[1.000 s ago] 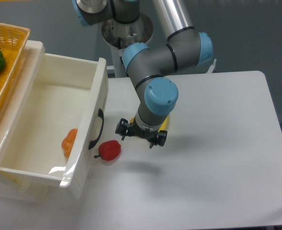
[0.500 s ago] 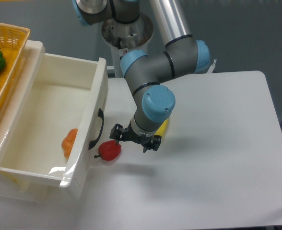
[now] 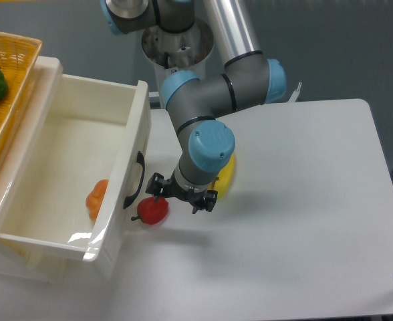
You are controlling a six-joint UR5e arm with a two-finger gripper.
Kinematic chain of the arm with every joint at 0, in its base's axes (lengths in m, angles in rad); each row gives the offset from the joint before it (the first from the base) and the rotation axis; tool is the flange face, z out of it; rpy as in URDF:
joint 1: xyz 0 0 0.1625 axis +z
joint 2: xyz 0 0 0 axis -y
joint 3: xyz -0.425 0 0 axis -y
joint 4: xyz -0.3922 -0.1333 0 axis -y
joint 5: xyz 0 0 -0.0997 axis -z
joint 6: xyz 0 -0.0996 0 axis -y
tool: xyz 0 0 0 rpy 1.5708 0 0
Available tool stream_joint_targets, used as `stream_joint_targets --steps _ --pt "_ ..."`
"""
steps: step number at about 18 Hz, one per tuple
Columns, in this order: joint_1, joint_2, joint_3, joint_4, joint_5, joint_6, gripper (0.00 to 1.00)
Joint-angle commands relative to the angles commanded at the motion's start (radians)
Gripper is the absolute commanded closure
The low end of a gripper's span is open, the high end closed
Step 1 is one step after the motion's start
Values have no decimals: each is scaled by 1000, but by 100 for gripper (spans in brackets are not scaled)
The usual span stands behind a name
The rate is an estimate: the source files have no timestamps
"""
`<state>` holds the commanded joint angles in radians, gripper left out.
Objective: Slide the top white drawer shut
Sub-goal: 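Lower the gripper beside the drawer front near its black handle, then push the drawer front with the gripper, sliding the drawer into the cabinet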
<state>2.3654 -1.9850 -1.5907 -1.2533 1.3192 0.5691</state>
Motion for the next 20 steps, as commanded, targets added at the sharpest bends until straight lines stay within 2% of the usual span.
stream_joint_targets --steps 20 --pt "-14 24 0 -8 -31 2 0"
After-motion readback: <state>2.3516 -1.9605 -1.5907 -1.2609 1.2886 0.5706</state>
